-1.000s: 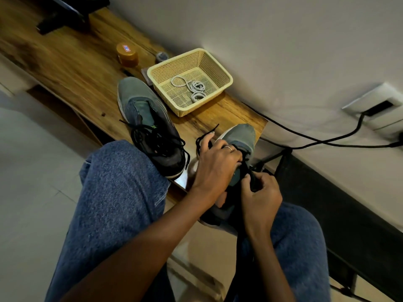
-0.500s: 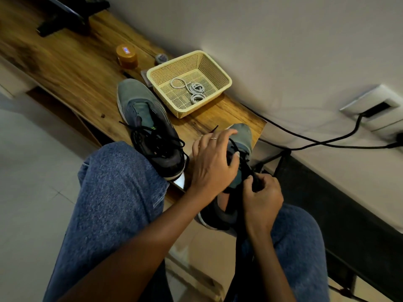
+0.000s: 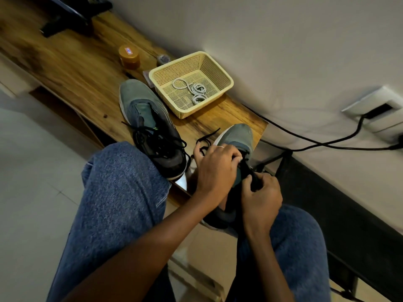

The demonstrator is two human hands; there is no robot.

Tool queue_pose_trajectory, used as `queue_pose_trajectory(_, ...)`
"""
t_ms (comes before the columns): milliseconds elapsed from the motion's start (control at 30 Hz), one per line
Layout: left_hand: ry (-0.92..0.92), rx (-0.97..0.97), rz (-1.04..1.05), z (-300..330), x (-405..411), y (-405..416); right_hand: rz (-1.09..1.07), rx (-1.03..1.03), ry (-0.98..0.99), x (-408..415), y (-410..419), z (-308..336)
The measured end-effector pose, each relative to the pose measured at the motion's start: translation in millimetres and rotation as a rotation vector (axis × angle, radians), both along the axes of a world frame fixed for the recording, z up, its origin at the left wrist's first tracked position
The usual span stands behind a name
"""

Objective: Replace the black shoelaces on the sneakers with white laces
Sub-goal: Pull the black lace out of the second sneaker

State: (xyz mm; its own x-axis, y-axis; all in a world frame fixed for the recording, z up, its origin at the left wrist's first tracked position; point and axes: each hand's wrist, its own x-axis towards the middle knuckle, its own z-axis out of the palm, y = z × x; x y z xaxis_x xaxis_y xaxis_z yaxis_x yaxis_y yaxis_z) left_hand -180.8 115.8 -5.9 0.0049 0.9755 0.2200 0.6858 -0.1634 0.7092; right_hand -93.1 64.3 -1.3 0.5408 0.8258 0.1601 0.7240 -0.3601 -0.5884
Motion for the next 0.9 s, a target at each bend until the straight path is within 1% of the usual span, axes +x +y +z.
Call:
queue_pose_trajectory(67, -0.199, -0.085, 0.09, 4.3, -3.2, 2.9, -0.005, -0.001, 0.005, 0.4, 1.3, 0.6)
queue_pose_trajectory(167, -0.49, -0.153, 0.295, 9.6, -8.9, 12.4, 0.002, 0.013, 0.01, 1.1, 2.4, 0.2)
queue_pose_trajectory(200, -0.555, -0.166, 0.336, 10.2, -9.7, 14.3, 0.004, 0.017, 0.008, 1.3, 2.7, -0.2)
queue_pose_trajectory(233, -0.575, -0.176, 0.347, 10.8, -9.8, 14.5, 0.004, 0.019, 0.006, 1.7, 2.8, -0.6)
queue_pose_trajectory(267, -0.552, -0.178, 0.325, 10.7, -9.4, 14.1, 0.003, 0.018, 0.007, 2.2, 2.8, -0.9)
queue_pose_trajectory(300, -0.487, -0.163, 0.278, 10.8, -8.5, 12.3, 0.002, 0.017, 0.009, 2.6, 2.9, -1.0)
queue_pose_trajectory(433, -0.017, -0.055, -0.024, 5.0, -5.3, 6.1, 0.022, 0.0, -0.018, 3.8, 2.9, -2.4)
queue_pose_trajectory(467, 0.077, -0.044, -0.091, 3.2, -5.0, 5.5, 0.031, 0.0, -0.024, 3.8, 2.8, -3.0)
queue_pose_trajectory(533, 0.205, -0.014, -0.166, 0.2, -4.3, 4.2, 0.041, 0.018, -0.017, 3.4, 2.2, -3.9)
queue_pose_trajectory(600, 0.236, 0.053, -0.153, -2.5, -4.9, 3.7, 0.048, 0.031, -0.005, 2.4, 0.8, -4.4)
queue_pose_trajectory(700, 0.221, 0.151, -0.111, -3.3, -4.3, 3.2, 0.05, 0.036, -0.007, 0.8, -0.8, -4.8)
queue_pose_trajectory(833, 0.143, 0.207, -0.067, 0.3, -3.9, 3.7, 0.034, 0.04, -0.005, 0.5, -0.5, -2.7)
queue_pose_trajectory(900, 0.083, 0.208, 0.003, 4.8, -5.5, 5.3, 0.028, 0.043, -0.003, 1.1, 0.6, -2.1)
